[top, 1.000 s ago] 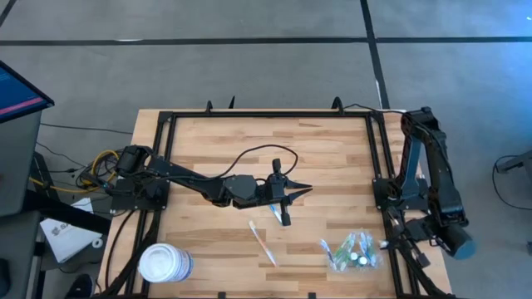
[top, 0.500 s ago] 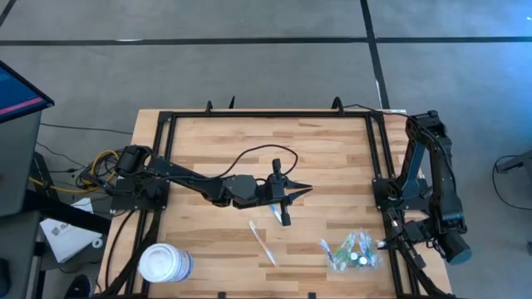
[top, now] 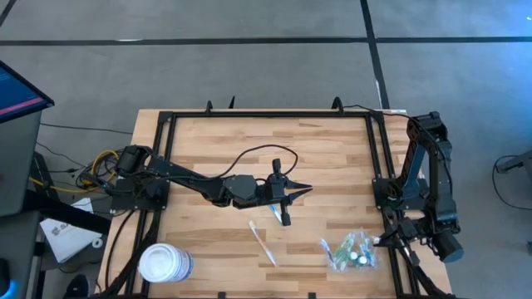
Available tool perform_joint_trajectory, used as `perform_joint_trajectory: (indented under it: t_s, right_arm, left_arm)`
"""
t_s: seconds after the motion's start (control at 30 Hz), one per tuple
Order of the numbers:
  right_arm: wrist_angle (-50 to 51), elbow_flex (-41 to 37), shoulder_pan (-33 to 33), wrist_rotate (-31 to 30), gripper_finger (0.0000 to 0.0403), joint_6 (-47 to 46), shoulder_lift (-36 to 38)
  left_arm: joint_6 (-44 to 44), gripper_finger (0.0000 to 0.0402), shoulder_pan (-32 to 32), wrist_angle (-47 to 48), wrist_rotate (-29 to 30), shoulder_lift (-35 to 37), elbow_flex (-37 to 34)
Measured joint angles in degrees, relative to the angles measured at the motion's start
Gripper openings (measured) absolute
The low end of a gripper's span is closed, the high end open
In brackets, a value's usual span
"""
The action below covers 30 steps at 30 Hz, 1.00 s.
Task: Pick & Place toothbrushing station
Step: Put the orange toothbrush into the transparent organizer
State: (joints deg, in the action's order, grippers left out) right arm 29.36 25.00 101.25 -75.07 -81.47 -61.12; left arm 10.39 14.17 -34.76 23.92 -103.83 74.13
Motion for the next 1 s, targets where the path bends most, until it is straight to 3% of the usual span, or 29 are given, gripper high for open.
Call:
perform_joint_trajectory:
  t_s: [0.2, 0.5, 0.77, 1.0]
  right_arm:
    - [-4.53, -0.80, -0.01, 0.06, 0.0005, 3.68, 0.00]
    - [-6.23, -2.98, -0.01, 1.46, 0.0008, 1.98, 0.02]
    - [-7.39, -3.00, -0.04, 3.07, 0.0055, 1.74, 0.04]
    - [-8.19, -3.00, -0.04, 3.06, 0.0066, 2.16, 0.07]
  left_arm:
    - [0.00, 0.0021, 0.00, -0.01, 0.00, 0.00, 0.00]
    - [0.00, 0.0021, 0.00, 0.02, 0.00, 0.00, 0.00]
    - [0.00, 0.0021, 0.00, 0.02, 0.01, 0.00, 0.00]
    - [0.00, 0.0021, 0.00, 0.02, 0.02, 0.00, 0.00]
